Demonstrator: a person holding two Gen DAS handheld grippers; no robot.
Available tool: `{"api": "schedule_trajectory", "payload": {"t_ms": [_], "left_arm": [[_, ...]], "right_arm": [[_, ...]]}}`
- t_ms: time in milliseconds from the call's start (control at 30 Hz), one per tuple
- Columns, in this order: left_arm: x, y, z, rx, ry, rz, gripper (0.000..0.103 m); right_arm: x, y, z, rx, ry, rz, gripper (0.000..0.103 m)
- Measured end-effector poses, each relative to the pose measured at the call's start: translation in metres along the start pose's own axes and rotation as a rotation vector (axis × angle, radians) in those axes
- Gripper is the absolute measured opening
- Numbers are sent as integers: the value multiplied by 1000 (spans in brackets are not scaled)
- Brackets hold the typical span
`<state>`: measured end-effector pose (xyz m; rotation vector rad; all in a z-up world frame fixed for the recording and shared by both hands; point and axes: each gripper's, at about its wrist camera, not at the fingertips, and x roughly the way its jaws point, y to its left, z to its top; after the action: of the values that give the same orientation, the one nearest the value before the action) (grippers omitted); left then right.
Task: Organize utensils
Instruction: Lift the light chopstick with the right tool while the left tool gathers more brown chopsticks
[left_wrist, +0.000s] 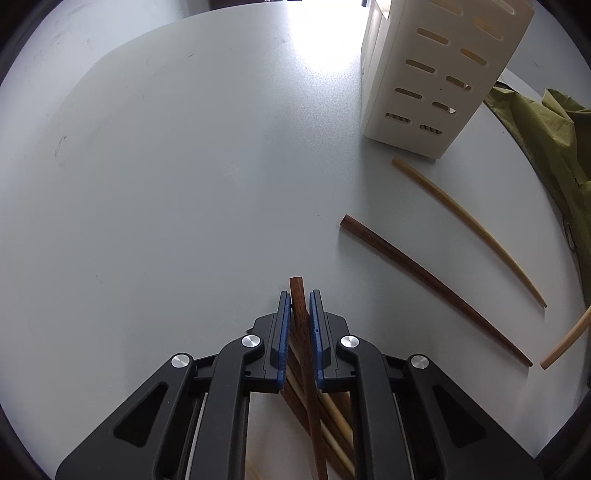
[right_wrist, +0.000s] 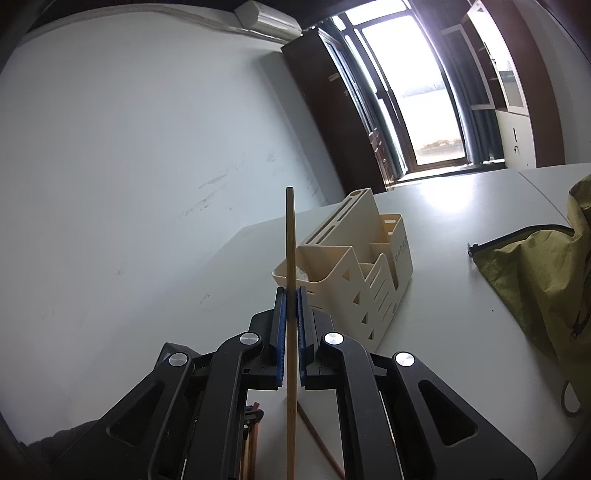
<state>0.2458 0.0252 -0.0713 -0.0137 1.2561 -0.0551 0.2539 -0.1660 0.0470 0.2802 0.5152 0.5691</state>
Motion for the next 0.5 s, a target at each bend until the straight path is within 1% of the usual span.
{"api": "schedule_trajectory", "payload": {"t_ms": [200,367,500], "left_arm": [[-31,11,-2,-28,-45,-33,7],[-56,13,-6,-23,-81,-56,7],[-50,8,-2,-14,-63,-62,7]], "right_arm": [[-6,1,3,8,-17,23,6],[-10,-1,5,22,-27,34,6],[-13,1,6,22,-37,42,6]]}}
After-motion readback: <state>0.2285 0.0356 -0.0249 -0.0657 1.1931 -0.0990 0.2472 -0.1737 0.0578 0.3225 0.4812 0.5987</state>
